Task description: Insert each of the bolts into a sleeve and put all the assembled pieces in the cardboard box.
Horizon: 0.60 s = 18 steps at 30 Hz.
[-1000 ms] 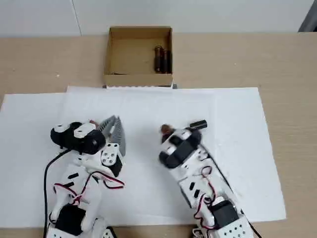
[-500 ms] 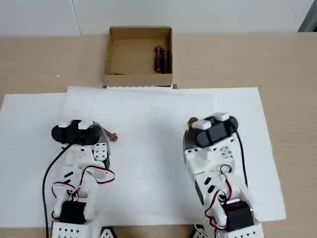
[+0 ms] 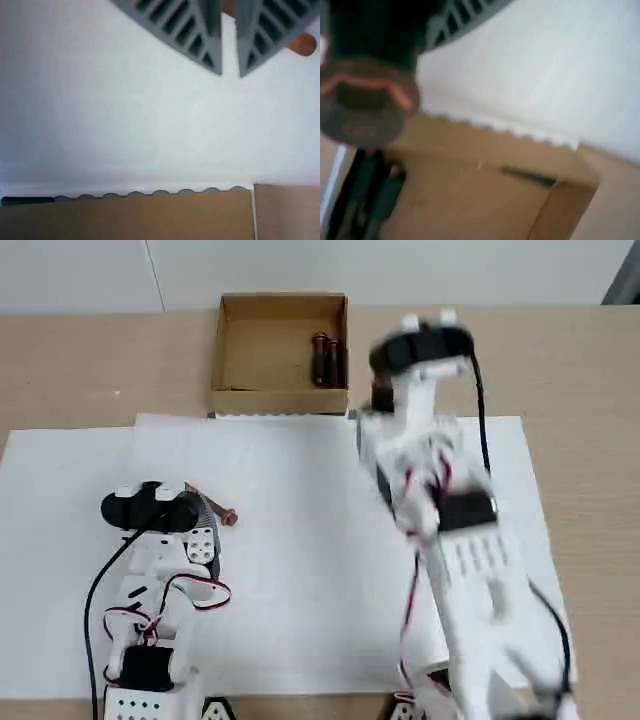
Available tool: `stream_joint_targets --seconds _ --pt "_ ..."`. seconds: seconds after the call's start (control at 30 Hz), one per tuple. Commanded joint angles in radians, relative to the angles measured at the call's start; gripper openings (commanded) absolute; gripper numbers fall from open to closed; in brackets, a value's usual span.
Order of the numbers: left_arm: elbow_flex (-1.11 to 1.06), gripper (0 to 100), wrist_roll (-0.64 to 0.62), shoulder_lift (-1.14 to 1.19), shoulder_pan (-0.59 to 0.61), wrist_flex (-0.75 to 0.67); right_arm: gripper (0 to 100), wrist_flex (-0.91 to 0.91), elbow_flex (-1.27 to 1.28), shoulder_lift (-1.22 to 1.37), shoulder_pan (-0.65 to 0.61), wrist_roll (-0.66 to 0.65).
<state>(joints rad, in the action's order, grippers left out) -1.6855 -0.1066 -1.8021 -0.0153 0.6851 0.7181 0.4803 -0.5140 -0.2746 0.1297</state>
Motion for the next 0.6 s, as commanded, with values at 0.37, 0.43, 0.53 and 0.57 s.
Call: stream_joint_targets --seconds 0.37,0.43,0.53,0.57 --pt "0.004 1 0.003 -0.003 -0.003 0.032 0.3 -0.136 -0.919 0.911 -0.035 -0.302" --pt "0.004 1 0.003 -0.003 -0.003 0.066 0.3 -0.139 -0.993 0.984 -0.05 -0.373" --pt "0.004 1 0.003 -0.005 -0.003 0.123 0.4 -0.156 -1.077 1.07 -0.077 -0.453" --pt "0.004 1 0.003 -0.006 -0.003 0.138 0.4 -0.174 -1.094 1.095 -0.085 -0.476"
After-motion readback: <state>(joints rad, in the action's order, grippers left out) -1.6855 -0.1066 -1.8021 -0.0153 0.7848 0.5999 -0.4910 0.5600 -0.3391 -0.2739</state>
